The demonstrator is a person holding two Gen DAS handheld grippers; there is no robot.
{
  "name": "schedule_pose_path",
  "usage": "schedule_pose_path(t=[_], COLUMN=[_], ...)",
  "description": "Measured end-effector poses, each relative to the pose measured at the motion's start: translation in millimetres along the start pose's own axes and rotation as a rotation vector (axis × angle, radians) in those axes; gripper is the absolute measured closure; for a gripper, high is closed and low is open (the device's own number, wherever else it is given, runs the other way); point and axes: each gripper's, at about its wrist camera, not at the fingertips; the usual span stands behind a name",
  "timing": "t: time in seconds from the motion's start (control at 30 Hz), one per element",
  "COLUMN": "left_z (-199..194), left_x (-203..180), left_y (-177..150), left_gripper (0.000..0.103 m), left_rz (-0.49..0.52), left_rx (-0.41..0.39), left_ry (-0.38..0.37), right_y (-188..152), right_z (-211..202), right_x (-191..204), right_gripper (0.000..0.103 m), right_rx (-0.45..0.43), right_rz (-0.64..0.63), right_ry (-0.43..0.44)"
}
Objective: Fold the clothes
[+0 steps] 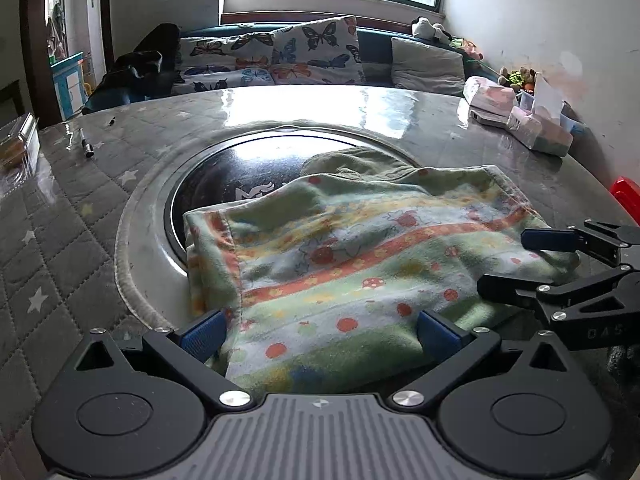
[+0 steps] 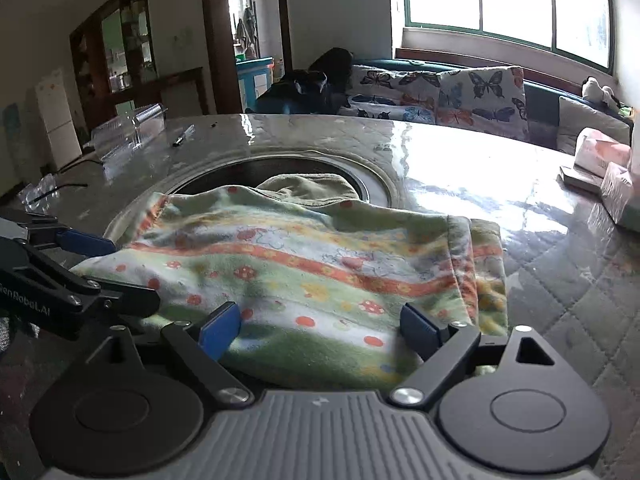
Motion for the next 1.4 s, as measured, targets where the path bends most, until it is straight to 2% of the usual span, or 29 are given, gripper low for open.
schedule_pose_path(t=[0.13, 0.2, 0.37, 0.53, 0.7, 0.87, 1.27, 1.4], left_z=[-5, -5, 1, -6, -11, -6, -8, -10], left_x=[6, 9, 14, 16, 27, 34, 36, 42], left_y=[3, 3, -2, -2, -1, -6, -10, -7], left_gripper=[0.0, 0.0, 0.0, 0.0, 0.0, 0.0, 0.0, 0.0], left_rz=[-0.026, -0.039, -0.072, -0.081, -0.105, -0.122, -0.109, -0.132], left_rx=[-0.001, -0.002, 0.021, 0.016, -0.003, 0.018, 0.024, 0.039], left_ry=[0.015, 0.026, 0.025, 0.027, 0.082, 0.105, 0.113, 0.128], right_y=[5, 6, 0, 1, 5, -1, -11, -9], right_z=[-10, -13, -2, -5, -16, -10, -15, -30], right_x=[0, -1, -9, -5, -13, -21, -26, -26], right_gripper=[0.013, 0.008, 0.007, 0.006, 0.004, 0.0, 0.0, 0.002], right_rx=[-0.027, -0.047, 0.007, 0.004, -0.018, 0.017, 0.067, 0.024], right_rz=[0.004, -0.005, 0.017, -0.011, 0.004, 0.036, 0.023, 0.017], right_ry=[-0.011, -0.033, -0.052, -0.061, -0.095, -0.11, -0.151, -0.18])
Point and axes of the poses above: each gripper's, at about its wrist camera, not at the fingertips, and z roughly the way its jaws point, x to its left, y to its top, and after that the axes turned 9 degrees about y, right-handed
